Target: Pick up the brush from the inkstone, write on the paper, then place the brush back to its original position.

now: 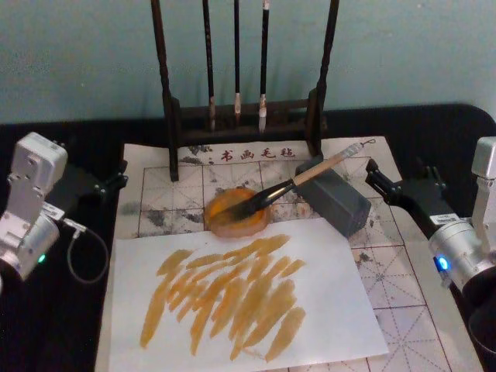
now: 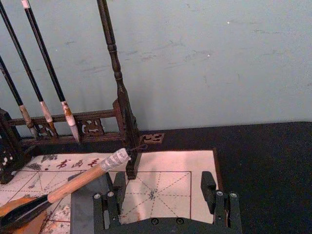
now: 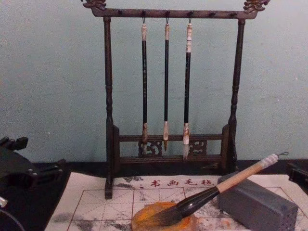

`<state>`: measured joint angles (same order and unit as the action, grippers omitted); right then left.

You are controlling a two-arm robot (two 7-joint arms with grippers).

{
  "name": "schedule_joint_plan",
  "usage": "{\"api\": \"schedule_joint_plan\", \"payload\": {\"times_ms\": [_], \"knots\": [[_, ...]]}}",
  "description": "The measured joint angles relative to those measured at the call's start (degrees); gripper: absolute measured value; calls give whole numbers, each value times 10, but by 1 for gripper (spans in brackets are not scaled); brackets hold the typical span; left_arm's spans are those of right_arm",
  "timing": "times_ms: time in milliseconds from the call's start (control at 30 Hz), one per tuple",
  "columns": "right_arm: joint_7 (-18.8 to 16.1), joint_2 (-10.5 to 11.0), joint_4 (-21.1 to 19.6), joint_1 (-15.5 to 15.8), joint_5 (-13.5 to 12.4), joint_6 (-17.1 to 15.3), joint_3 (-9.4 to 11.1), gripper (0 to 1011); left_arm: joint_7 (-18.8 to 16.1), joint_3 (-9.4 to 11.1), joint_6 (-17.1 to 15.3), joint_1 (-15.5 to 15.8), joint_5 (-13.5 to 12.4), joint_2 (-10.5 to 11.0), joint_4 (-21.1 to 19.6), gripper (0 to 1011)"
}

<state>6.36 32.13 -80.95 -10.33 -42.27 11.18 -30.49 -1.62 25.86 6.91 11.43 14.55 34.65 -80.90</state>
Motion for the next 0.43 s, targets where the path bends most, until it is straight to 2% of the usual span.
{"api": "schedule_joint_plan", "payload": {"times_ms": [433], "knots": [[0,0,0,0,0,0,0,1000,0,0,0,0,0,0,0,1001]]}}
